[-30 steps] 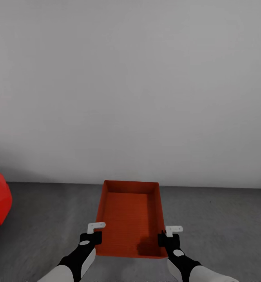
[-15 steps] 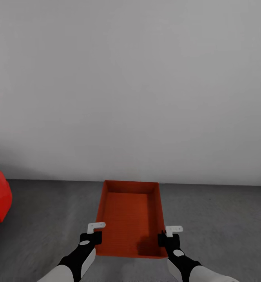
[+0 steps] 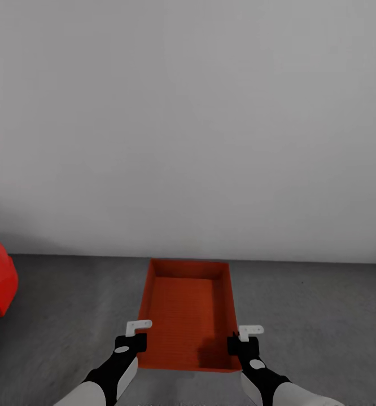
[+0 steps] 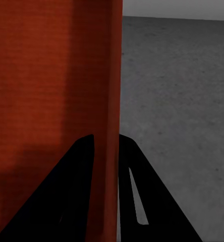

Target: Move the two storage containers from the living room to the garage. In the garage, place one container on the floor and stack the other container on top of it (either order is fine).

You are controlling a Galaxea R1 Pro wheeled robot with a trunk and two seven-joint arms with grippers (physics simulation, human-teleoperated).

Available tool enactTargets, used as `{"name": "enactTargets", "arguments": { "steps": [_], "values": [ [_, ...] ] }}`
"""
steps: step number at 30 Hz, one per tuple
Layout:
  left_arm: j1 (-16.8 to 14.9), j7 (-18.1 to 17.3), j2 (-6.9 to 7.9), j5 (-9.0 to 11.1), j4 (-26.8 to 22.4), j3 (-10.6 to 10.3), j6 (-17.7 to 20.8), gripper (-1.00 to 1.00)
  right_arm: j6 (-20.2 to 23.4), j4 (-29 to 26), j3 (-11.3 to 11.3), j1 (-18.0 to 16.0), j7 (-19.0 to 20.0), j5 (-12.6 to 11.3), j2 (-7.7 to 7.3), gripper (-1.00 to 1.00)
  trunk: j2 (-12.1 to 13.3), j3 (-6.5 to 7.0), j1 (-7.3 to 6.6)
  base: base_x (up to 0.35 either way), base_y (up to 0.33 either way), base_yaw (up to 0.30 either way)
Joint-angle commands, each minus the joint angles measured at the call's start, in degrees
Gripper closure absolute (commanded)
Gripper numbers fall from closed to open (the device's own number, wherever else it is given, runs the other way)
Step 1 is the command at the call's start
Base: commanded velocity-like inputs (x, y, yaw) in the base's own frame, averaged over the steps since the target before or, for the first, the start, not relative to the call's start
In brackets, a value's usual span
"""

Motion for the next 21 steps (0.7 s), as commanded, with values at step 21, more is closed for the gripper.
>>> {"name": "enactTargets", "arguments": {
  "steps": [21],
  "values": [
    [-0.04, 0.53, 1.47, -1.02, -0.88, 3.1, -3.3, 1.0, -0.11, 0.09, -2.44, 0.0, -0.01, -0.52, 0.0, 1.0, -0.05, -1.98, 0.0, 0.0, 0.0, 0.0]
  ]
}}
